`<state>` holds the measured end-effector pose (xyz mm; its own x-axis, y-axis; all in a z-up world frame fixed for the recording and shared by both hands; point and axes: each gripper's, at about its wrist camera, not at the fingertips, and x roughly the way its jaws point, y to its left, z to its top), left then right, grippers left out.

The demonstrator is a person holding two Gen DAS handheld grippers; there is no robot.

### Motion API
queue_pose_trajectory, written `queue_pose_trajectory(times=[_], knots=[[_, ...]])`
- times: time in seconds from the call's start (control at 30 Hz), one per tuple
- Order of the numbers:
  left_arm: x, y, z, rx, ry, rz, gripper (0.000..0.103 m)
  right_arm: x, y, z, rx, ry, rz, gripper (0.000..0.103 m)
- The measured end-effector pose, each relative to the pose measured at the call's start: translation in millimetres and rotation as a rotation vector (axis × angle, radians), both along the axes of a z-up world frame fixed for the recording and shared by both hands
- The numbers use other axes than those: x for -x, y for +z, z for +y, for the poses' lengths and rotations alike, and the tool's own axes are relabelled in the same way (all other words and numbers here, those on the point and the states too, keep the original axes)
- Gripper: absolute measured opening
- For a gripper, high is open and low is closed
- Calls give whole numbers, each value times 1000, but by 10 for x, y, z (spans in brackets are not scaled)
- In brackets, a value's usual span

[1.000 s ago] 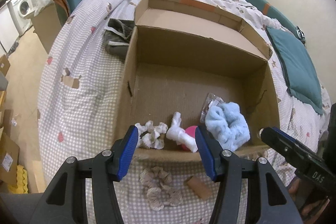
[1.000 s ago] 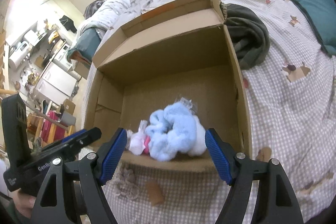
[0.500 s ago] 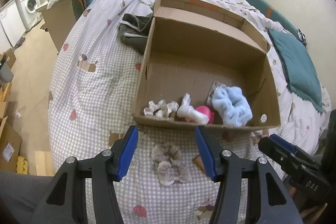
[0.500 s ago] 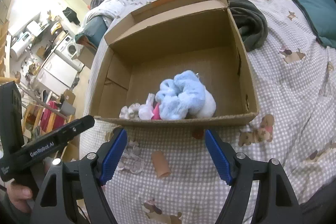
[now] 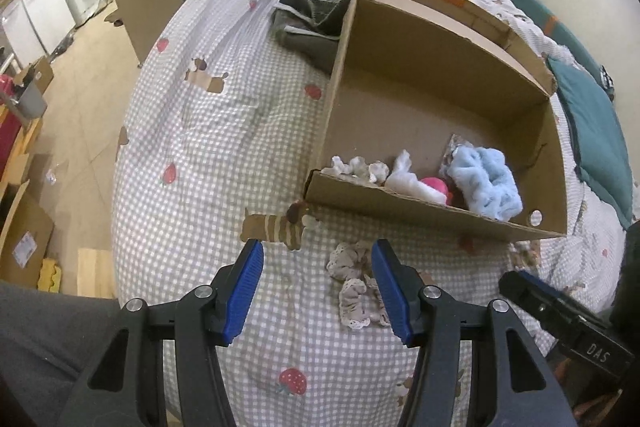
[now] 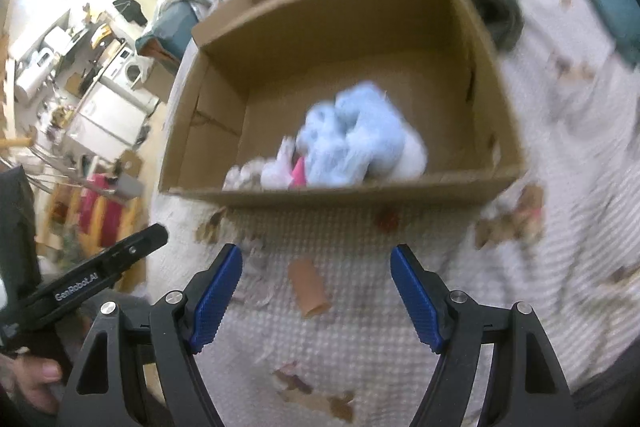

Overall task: Organize soft objects
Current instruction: 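Move both tools toward the grey scrunchie and tan cylinder beside the box, then grasp the grey lace scrunchie with the left tool while the right tool grasps the tan cylinder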

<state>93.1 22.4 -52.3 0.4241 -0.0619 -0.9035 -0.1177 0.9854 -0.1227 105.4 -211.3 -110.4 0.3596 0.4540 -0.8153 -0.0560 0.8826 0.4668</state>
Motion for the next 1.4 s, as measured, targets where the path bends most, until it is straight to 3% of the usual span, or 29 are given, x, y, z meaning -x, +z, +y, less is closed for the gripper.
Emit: queue_pose_trajectory(times=[0.23, 0.4, 0.47, 0.7, 0.97, 1.17, 1.4], knots=[[-44, -90, 102, 24, 63, 50, 53, -31, -147, 0, 7, -11, 58, 81], [-64, -162, 187, 68, 115, 93, 53, -51, -235, 252, 95, 79, 62, 78], [-70, -186, 186, 73, 118, 105, 53, -47, -263, 408, 132, 137, 51, 67], [-76, -210, 117, 61, 97, 115, 53, -23, -459, 740, 247, 256, 76, 49], [-92, -290, 31, 37, 67, 135, 53, 40, -484, 772, 258, 275, 65, 9], [-113, -508, -150, 34, -9, 215, 53, 141, -301, 758, 216, 254, 17, 7], [-137, -717, -453, 3, -88, 270, 53, 180, -89, 419, 160, 142, -20, 7]])
